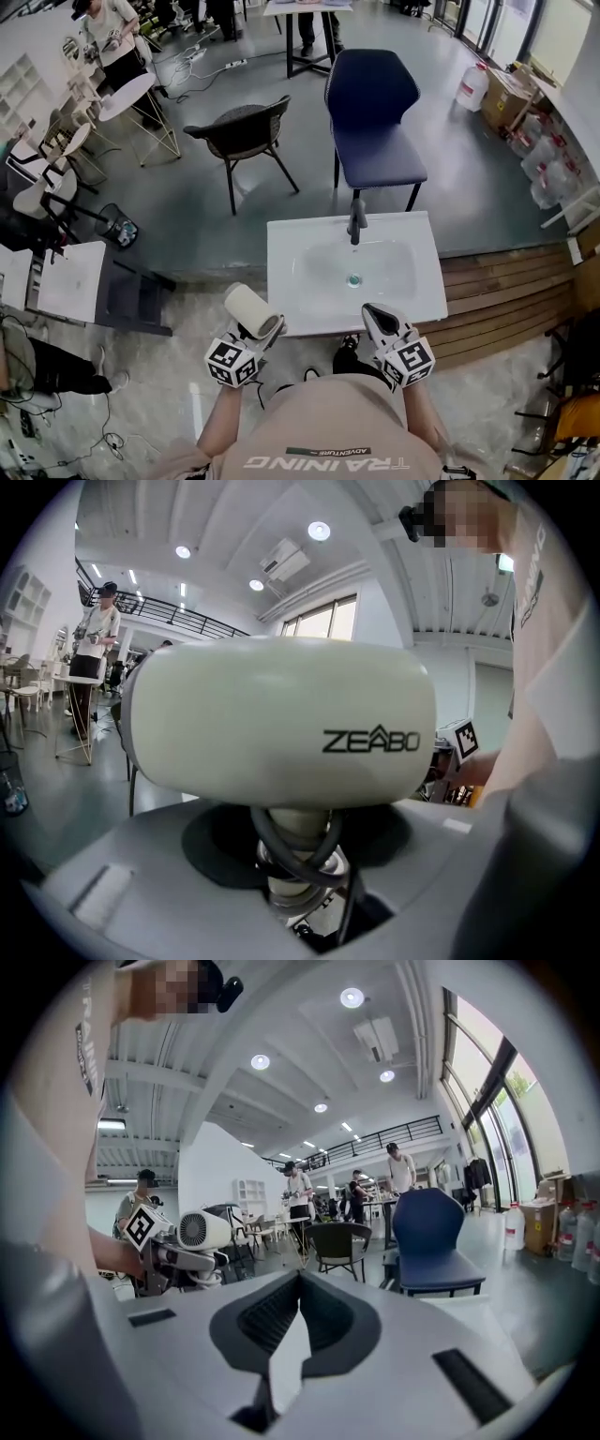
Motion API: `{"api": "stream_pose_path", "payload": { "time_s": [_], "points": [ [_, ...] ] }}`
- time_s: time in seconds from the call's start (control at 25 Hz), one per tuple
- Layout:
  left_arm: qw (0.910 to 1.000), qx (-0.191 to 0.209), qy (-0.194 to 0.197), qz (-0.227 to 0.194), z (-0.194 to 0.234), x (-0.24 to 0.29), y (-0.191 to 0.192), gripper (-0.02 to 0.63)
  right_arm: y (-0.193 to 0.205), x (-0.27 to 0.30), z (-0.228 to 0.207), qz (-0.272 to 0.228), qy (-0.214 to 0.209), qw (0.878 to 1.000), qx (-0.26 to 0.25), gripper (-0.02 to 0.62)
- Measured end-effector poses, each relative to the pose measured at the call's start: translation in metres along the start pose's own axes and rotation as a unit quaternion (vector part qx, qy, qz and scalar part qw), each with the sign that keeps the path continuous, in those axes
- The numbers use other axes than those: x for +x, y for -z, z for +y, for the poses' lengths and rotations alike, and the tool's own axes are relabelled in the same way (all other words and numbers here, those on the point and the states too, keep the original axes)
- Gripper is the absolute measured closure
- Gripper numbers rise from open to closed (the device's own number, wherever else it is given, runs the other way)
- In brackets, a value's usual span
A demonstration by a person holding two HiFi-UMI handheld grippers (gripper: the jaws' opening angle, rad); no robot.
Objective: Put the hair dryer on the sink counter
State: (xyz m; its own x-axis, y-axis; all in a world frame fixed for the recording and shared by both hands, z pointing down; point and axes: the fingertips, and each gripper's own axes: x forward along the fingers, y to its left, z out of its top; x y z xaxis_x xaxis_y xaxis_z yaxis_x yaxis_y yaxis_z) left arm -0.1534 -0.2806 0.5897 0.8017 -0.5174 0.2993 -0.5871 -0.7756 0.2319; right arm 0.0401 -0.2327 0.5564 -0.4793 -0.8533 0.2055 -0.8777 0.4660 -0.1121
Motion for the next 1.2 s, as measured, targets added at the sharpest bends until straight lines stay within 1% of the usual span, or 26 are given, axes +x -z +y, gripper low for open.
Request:
{"api": "stream_pose_path", "payload": {
  "time_s": [0.12, 0.28, 0.56, 0.68, 0.84, 1.04, 1.2],
  "points": [
    [0.9999, -0.003, -0.013, -0.008, 0.007, 0.020, -0.011, 0.400, -0.012, 0.012, -0.028, -0.008, -0.006, 1.000, -0.011, 0.589],
    [0.9997, 0.001, -0.019, -0.012, 0.007, 0.053, -0.020, 0.400, -0.017, 0.020, -0.065, -0.013, -0.009, 1.000, -0.016, 0.589],
    [0.9995, 0.015, -0.027, -0.002, 0.012, 0.096, -0.033, 0.400, -0.015, 0.027, -0.112, -0.012, -0.011, 1.000, -0.004, 0.590],
    [0.9992, 0.009, -0.038, 0.005, 0.013, 0.110, -0.034, 0.400, -0.014, 0.026, -0.126, -0.009, -0.017, 1.000, 0.000, 0.589],
    [0.9989, 0.005, -0.046, 0.005, 0.013, 0.128, -0.044, 0.399, -0.012, 0.024, -0.145, -0.004, -0.022, 1.000, 0.005, 0.589],
    [0.9978, 0.015, -0.063, 0.014, 0.018, 0.133, -0.052, 0.400, -0.009, 0.029, -0.155, -0.002, -0.021, 0.999, 0.024, 0.590],
    [0.9967, 0.037, -0.066, 0.031, 0.025, 0.144, -0.056, 0.400, -0.010, 0.034, -0.167, -0.010, -0.017, 0.999, 0.037, 0.589]
  ]
}}
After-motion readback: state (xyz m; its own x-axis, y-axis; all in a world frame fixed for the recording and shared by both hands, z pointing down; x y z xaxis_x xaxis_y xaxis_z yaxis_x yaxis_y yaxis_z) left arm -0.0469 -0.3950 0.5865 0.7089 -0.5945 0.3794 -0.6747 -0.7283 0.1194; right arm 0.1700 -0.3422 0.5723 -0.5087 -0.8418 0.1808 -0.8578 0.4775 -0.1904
